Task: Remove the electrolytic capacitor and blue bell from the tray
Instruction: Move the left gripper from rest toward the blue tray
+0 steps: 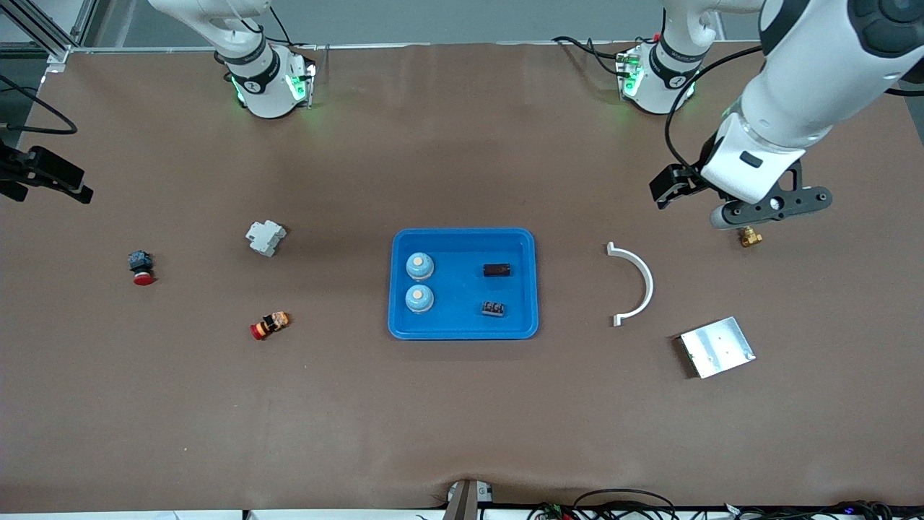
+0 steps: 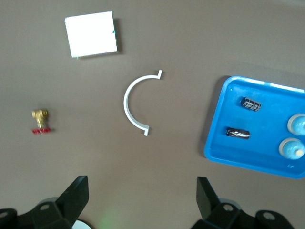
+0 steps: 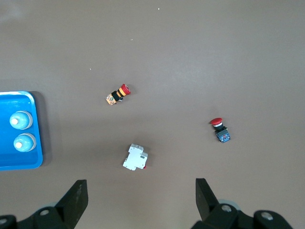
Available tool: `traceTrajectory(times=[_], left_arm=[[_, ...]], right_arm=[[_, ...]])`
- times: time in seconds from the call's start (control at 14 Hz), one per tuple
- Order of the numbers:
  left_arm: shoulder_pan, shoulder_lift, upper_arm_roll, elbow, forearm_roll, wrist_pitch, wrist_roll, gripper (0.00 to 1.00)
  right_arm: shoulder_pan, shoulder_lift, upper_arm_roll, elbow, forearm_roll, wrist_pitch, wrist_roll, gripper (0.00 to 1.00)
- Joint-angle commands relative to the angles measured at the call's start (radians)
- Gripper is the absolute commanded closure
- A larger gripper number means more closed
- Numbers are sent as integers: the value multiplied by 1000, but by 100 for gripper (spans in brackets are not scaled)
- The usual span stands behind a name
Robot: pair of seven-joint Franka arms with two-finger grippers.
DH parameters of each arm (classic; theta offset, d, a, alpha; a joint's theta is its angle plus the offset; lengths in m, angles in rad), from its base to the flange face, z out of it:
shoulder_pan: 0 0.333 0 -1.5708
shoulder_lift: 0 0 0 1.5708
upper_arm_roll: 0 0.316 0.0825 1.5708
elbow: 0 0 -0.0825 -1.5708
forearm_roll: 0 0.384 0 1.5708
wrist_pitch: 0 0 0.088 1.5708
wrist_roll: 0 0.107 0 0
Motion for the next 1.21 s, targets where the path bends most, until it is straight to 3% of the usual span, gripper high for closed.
traceTrajectory(times=[0.0,0.5,0.71,0.93,1.14], left_arm=[[-33,15,-34,-3,22,-6,-210,0],[-88,38,-85,-4,31,28,-494,0],[-129,33,-88,-56,53,29,-561,0],[-152,105,-95,-69,41,92,-830,0],[-182,180,-96,-67,53,185,-907,0]], right_arm=[[-13,-5,8,2,1,1,2,0],[-30,-2,10,2,4,0,2,0],[-31,-4,8,2,4,0,2,0],[-27,-5,11,2,3,-9,8,0],[-27,-5,11,2,3,-6,11,0]])
